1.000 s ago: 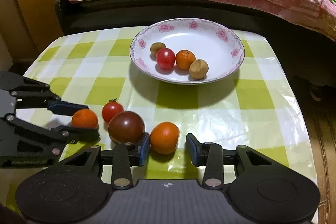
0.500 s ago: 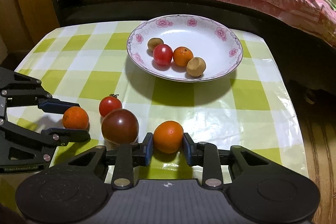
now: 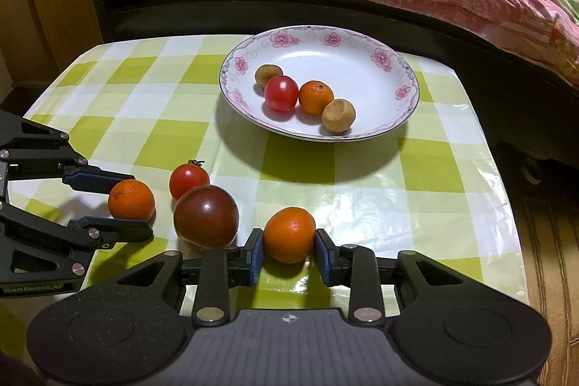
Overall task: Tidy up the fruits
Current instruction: 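Grasp a tangerine with the left tool while the right tool grasps an orange cherry tomato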
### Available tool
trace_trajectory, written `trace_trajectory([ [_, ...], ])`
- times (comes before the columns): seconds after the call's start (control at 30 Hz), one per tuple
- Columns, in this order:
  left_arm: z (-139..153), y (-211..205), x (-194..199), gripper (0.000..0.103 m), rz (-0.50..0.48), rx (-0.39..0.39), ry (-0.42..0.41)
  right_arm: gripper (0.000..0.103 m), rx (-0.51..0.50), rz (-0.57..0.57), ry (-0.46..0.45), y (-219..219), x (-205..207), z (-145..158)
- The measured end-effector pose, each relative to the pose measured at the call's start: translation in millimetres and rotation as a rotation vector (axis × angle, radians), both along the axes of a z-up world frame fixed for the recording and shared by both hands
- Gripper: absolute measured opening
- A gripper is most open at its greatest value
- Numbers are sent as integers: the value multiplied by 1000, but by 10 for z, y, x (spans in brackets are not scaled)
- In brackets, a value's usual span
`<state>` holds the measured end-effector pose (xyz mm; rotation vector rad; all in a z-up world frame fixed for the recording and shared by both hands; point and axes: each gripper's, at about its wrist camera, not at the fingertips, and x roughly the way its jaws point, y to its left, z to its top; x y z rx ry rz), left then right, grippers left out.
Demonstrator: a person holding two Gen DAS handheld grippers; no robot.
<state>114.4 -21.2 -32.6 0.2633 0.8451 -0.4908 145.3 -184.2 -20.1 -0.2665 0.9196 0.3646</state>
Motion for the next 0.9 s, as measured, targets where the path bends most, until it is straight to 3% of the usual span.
trace_trajectory([
  [0.9,-24,-97,22,42,-11,31,7,24,-25,29,35,124,-105,13],
])
